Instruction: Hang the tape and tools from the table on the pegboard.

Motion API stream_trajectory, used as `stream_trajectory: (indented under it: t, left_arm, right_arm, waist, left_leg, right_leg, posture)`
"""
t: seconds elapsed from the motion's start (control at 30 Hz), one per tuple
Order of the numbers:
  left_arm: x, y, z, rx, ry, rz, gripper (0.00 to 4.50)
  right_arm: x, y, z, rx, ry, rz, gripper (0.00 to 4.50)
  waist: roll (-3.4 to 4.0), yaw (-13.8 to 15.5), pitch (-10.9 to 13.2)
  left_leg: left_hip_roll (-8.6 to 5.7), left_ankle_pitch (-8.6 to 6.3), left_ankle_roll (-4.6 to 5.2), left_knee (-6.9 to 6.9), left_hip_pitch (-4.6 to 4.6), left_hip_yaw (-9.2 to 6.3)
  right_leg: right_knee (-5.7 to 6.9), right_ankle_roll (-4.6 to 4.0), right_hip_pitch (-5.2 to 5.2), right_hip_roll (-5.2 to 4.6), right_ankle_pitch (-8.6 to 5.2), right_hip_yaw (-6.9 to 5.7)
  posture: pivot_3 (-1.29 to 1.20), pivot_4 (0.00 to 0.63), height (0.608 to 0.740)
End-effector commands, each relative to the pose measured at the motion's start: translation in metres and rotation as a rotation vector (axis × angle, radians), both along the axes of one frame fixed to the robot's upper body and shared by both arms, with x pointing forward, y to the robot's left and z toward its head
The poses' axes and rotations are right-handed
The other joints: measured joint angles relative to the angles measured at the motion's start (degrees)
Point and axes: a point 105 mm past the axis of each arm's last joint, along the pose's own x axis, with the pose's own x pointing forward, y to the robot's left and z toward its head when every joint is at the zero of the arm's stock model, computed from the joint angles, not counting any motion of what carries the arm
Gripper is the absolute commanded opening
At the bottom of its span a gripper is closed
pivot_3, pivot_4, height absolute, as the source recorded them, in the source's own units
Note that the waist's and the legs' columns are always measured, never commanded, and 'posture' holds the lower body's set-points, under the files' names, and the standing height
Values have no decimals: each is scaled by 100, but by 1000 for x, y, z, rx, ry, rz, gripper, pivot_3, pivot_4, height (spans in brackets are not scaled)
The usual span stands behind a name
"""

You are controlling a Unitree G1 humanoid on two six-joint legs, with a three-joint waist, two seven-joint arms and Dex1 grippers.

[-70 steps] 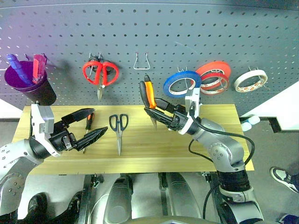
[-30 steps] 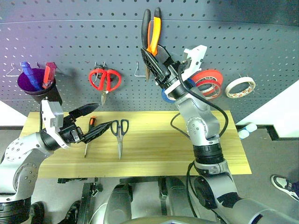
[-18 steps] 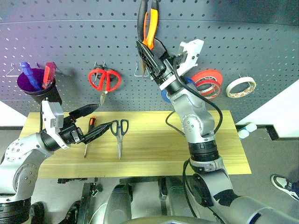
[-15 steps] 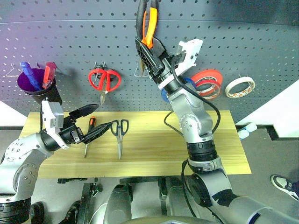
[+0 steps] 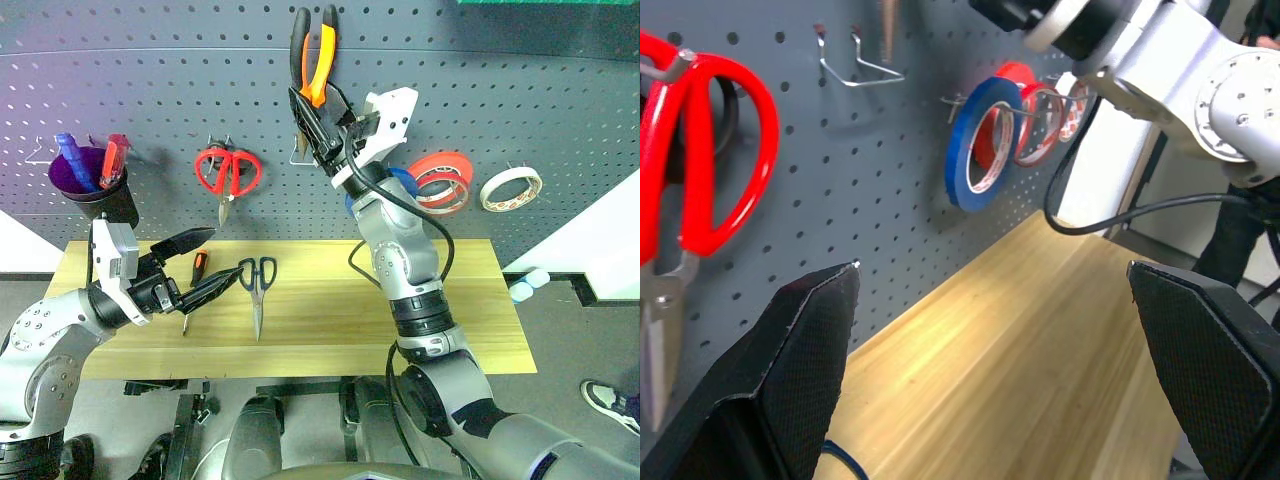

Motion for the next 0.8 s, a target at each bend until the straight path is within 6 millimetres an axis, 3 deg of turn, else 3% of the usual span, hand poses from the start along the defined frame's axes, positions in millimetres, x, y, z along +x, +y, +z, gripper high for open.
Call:
stream_trajectory:
  t: [0.03,0.27,0.8]
  left_arm:
    - [-5,0,11,18,-41,0,4500]
    - [-6,0,10,19,-36,1,4500]
    - [-7,0,14,23,-35,-1,4500]
  right_arm:
    - [0,-1,16,38,-38,-32,2100]
    - [2,1,19,20,-55,-59,2100]
    - [-9,9,-6,-115,-113,-94,2100]
  waist:
    - [0,-2,0]
    - [0,7,0]
    - [3,-6,3]
  left_leg:
    - [0,0,1,0,0,-2]
    - [0,0,1,0,-4,-3]
    - [2,-1,2,-19,-21,-4]
  right_leg:
    - [0,0,0,1,0,0]
    - [-2,0,0,0,0,-1]
    - [-11,1,-22,2,-3,-2]
  posture:
    - [44,188,733]
    - [47,188,733]
    - [47,203,733]
